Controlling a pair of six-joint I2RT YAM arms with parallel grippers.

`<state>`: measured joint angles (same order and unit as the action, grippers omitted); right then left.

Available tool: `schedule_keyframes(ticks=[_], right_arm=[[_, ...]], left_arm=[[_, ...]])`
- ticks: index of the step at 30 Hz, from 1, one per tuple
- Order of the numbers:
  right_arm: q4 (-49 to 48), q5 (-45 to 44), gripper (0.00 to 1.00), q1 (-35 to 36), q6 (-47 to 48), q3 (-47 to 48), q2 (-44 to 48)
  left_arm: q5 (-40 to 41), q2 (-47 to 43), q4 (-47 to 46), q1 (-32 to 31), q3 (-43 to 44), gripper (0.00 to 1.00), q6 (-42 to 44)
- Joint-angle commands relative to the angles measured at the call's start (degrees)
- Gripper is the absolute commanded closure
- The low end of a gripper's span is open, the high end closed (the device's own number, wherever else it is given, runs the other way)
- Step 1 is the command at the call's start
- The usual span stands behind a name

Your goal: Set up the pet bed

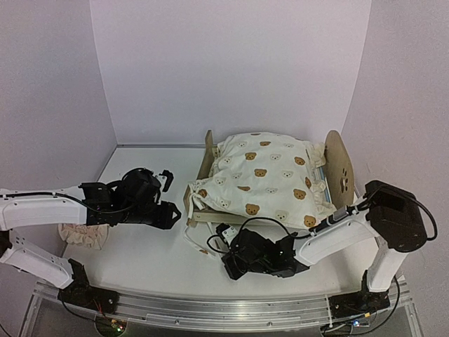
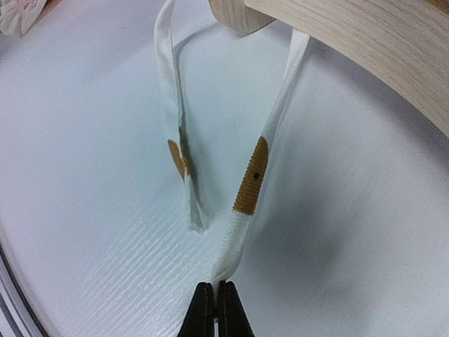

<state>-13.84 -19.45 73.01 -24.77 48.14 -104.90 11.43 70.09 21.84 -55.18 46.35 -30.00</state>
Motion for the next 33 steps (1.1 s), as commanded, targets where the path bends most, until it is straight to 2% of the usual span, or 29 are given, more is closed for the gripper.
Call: schedule_keyframes(ticks=[1, 12, 25, 33], right_arm=[[4.6, 2.5, 1.0, 1.1, 1.2, -0.9, 3.8], [7.1, 4.8, 1.0, 2.5, 1.2, -2.0, 5.0], [13.8, 9.2, 1.0, 5.3, 2.8, -0.9, 7.9], [16.3, 13.3, 1.0, 6.6, 2.8, 0.4, 7.8]], left_arm=[[-1.0, 1.8, -2.5, -0.2, 1.6, 0.59, 0.0], [-0.8, 6.4, -7.2, -0.2, 4.0, 0.64, 1.2], [5.8, 14.2, -11.0, 0.1, 7.4, 0.81, 3.3], [5.8, 16.6, -12.4, 2.7, 8.5, 0.82, 4.9]])
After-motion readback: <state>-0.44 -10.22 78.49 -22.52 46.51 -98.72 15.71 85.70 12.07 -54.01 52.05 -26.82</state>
